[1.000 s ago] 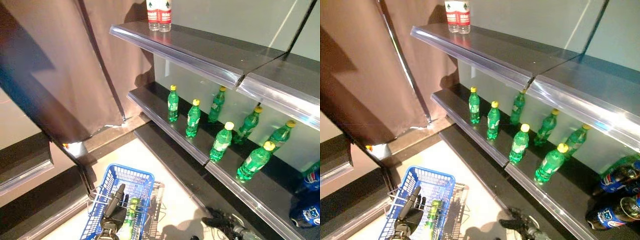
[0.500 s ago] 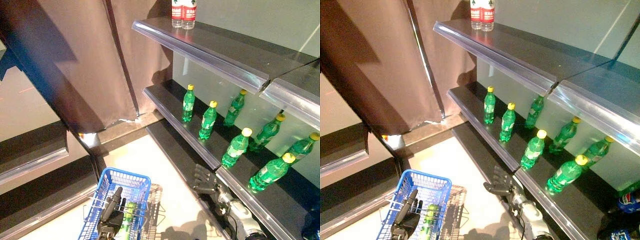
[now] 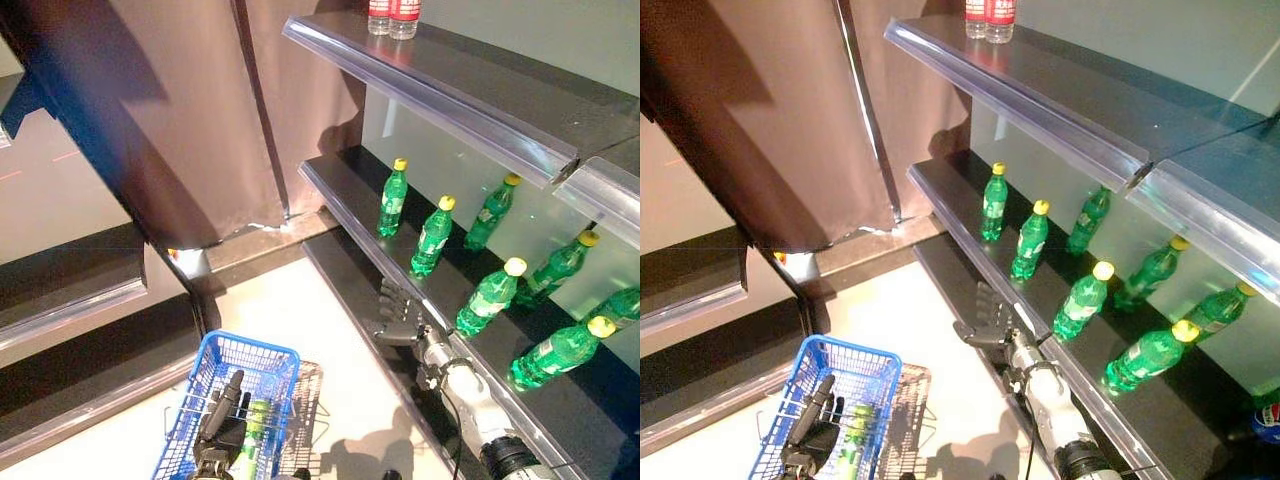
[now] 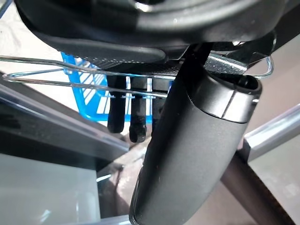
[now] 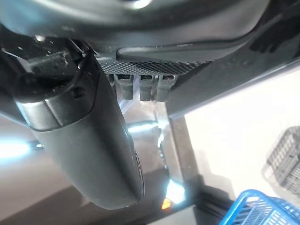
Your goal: Pick up the drink and place into the basket.
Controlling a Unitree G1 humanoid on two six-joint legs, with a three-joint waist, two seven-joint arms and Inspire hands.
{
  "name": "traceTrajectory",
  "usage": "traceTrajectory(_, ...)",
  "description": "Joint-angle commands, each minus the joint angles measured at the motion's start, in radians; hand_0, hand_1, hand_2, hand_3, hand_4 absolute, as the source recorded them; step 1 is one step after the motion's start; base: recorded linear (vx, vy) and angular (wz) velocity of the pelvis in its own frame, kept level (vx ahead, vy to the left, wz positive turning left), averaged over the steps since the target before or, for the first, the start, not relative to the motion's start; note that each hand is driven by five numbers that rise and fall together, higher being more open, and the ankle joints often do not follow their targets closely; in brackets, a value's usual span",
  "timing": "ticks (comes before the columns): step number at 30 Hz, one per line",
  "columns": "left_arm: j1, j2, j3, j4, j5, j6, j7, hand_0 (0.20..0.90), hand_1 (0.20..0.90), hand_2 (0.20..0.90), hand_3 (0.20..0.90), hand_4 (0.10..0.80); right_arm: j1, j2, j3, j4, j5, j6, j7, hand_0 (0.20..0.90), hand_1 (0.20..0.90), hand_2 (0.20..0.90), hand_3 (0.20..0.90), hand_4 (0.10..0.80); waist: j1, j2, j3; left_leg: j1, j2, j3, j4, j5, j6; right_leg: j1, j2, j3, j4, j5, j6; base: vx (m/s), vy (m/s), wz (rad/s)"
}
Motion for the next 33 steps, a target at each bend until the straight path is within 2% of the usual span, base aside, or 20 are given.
traceTrajectory(1, -0.116, 0.051, 0.03, -0.204, 0.013, -0.093, -0.11, 0.3, 0.3, 0.3, 0.2, 0.1, -0.114, 0.007, 0.006, -0.12, 0.025, -0.129, -0.018, 0.9, 0.9, 0.9, 0.9, 0.8, 0.011, -0.031, -0.047, -0.023, -0.092, 0.063, 0.001, 0.005, 0.069, 0.04, 0.0, 0.061, 0.052, -0.067, -0.027, 0.0, 0.0, 0.0)
traceTrajectory(10, -0.127, 0.058, 0.026, -0.206, 0.026, -0.083, -0.105, 0.3, 0.3, 0.3, 0.2, 0.1, -0.115, -0.004, -0.001, -0.111, 0.035, -0.131, -0.042, 0.9, 0.9, 0.9, 0.9, 0.8, 0.004, -0.035, -0.048, -0.024, -0.09, 0.075, -0.001, 0.003, 0.07, 0.036, -0.002, 0.068, 0.045, -0.059, -0.022, -0.003, 0.0, -0.01)
traceTrajectory(19, -0.146, 0.069, 0.023, -0.205, 0.051, -0.058, -0.1, 0.3, 0.3, 0.3, 0.2, 0.1, -0.075, -0.014, -0.017, -0.122, 0.04, -0.124, -0.016, 0.9, 0.9, 0.9, 0.9, 0.8, -0.028, -0.037, -0.05, -0.018, -0.094, 0.104, -0.002, -0.008, 0.077, 0.026, -0.007, 0.099, 0.038, -0.047, -0.01, -0.009, 0.011, -0.06)
traceTrajectory(24, -0.148, 0.071, 0.024, -0.212, 0.072, -0.045, -0.098, 0.3, 0.3, 0.3, 0.2, 0.1, -0.041, -0.016, -0.021, -0.134, 0.035, -0.13, -0.009, 0.9, 0.9, 0.9, 0.9, 0.8, -0.049, -0.038, -0.047, -0.013, -0.101, 0.125, 0.008, -0.022, 0.086, 0.019, -0.01, 0.13, 0.034, -0.038, -0.004, -0.024, 0.028, -0.22)
traceTrajectory(33, -0.141, 0.077, 0.03, -0.218, 0.093, -0.017, -0.12, 0.3, 0.3, 0.3, 0.2, 0.1, 0.028, -0.024, -0.039, -0.154, 0.049, -0.14, 0.041, 0.9, 0.9, 0.9, 0.9, 0.8, -0.1, -0.043, -0.03, -0.019, -0.122, 0.179, 0.062, -0.066, 0.105, -0.005, -0.014, 0.222, 0.02, -0.002, 0.015, -0.032, 0.047, -0.32)
